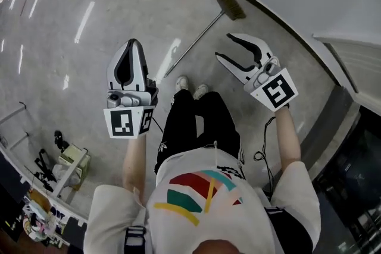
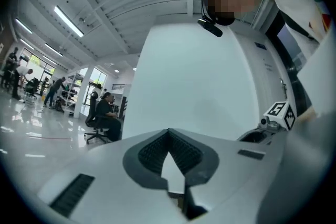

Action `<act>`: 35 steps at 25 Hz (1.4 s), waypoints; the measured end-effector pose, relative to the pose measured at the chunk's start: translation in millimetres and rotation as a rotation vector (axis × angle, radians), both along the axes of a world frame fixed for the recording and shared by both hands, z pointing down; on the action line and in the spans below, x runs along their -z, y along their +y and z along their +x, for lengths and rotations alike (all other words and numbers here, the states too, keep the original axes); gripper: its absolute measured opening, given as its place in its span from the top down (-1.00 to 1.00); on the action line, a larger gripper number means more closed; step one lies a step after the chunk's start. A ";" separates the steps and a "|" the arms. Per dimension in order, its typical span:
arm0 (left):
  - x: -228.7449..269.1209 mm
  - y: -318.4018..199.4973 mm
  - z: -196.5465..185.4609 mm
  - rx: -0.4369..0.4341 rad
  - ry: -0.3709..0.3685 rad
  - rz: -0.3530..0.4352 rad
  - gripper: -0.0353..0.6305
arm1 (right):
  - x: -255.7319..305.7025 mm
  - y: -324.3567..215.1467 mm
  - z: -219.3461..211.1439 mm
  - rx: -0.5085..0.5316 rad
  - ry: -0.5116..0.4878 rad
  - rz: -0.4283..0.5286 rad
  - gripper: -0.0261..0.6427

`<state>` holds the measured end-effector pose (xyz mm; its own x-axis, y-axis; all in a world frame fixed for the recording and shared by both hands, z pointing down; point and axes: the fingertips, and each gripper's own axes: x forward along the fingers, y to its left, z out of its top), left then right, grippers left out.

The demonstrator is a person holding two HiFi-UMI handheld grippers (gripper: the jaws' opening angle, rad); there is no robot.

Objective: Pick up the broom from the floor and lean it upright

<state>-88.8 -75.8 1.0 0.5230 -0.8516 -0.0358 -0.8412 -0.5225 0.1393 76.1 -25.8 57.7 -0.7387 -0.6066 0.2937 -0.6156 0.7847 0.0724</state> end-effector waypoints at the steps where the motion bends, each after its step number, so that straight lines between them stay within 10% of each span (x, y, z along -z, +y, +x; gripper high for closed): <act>1: -33.4 -8.2 -10.8 0.034 0.001 -0.013 0.76 | -41.0 -7.4 -10.2 0.084 0.080 -0.033 0.33; 12: -449.4 -48.4 -102.8 0.329 0.038 -0.066 0.76 | -566.9 -40.9 -74.2 0.819 0.677 -0.101 0.33; 20: -586.9 -29.6 -139.1 0.416 0.001 -0.013 0.76 | -802.8 -16.7 -43.5 1.245 1.102 -0.037 0.33; 35: -620.7 -26.8 -155.7 0.455 0.009 -0.040 0.76 | -891.0 -15.5 -49.0 1.170 1.161 -0.169 0.56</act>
<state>-244.4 -102.6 621.8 0.0952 -0.9955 -0.0012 -0.9825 -0.0942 0.1604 27.1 -41.4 948.7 -0.0969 0.1776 0.9793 0.5931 0.8005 -0.0865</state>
